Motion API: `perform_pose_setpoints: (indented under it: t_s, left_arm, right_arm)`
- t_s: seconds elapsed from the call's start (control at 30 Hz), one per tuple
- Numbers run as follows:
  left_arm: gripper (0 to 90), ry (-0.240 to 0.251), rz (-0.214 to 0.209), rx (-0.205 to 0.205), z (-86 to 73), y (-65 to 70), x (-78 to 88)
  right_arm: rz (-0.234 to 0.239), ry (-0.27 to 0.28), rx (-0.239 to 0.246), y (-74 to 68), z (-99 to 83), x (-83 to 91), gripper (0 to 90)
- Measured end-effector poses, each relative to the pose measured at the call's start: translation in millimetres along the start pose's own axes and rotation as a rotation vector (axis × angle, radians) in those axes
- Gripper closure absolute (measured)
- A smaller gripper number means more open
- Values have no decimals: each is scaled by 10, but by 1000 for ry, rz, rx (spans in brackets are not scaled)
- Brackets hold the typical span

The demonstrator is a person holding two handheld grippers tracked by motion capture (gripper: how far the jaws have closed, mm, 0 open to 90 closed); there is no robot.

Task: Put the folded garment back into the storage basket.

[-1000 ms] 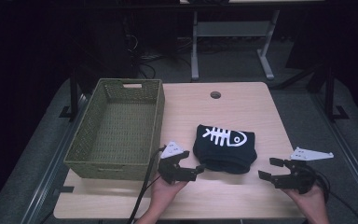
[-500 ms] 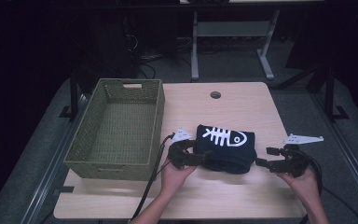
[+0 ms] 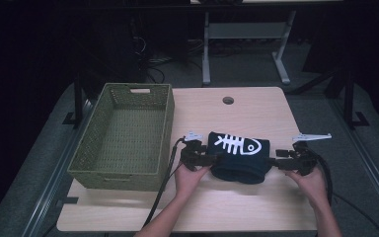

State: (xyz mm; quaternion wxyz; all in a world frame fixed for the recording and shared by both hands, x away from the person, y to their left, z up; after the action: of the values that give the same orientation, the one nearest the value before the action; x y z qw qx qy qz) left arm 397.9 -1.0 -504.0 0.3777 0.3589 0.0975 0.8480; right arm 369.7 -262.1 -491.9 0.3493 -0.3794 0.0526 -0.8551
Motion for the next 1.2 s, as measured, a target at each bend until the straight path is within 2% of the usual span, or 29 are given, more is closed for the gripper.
perform_pose_setpoints:
  t_s: [0.1, 0.2, 0.3, 0.4, 0.47, 0.67, 0.77, 0.83, 1.03, 1.2]
  left_arm:
    - [225, -34, -12, 20, -22, -30, -60]
    - [230, -49, -10, 31, -16, -46, -90]
    - [245, -66, -19, 47, -14, -52, -114]
    - [261, -72, -25, 54, -20, -50, -117]
    - [280, -78, -35, 59, -26, -50, -113]
    - [390, -87, -58, 80, -55, -42, -106]
    - [494, -89, -85, 91, -90, -5, -110]
    - [555, -88, -108, 115, -108, 5, -107]
    - [678, -84, -144, 130, -113, 39, -72]
    - [702, -75, -166, 134, -87, 88, -19]
  right_arm:
    - [3, -7, -10, 31, -7, -69, 214]
    - [14, -12, -23, 35, -8, -141, 231]
    - [-2, -38, -56, 71, -43, -241, 284]
    - [-3, -45, -70, 88, -59, -272, 301]
    - [-2, -49, -78, 91, -65, -296, 355]
    - [-5, -57, -82, 62, -84, -319, 483]
    - [-11, -54, -68, 33, -87, -323, 588]
    - [-5, -41, -74, 14, -79, -305, 644]
    - [16, -41, -69, -58, -76, -258, 693]
    - [42, -14, -75, -111, -56, -178, 699]
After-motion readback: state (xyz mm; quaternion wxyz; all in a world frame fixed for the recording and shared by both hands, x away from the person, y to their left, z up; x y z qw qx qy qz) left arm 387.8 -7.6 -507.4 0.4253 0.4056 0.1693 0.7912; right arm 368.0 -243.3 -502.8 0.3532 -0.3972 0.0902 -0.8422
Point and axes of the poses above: each handheld gripper's, and its own axes: x roughly backward along the jaws, z roughly out of its top, y roughly to its right, the point moved 7 cm from there along -x, roughly forward along the jaws, and after that the axes turned 3 degrees about x, right-handed, at the moved point
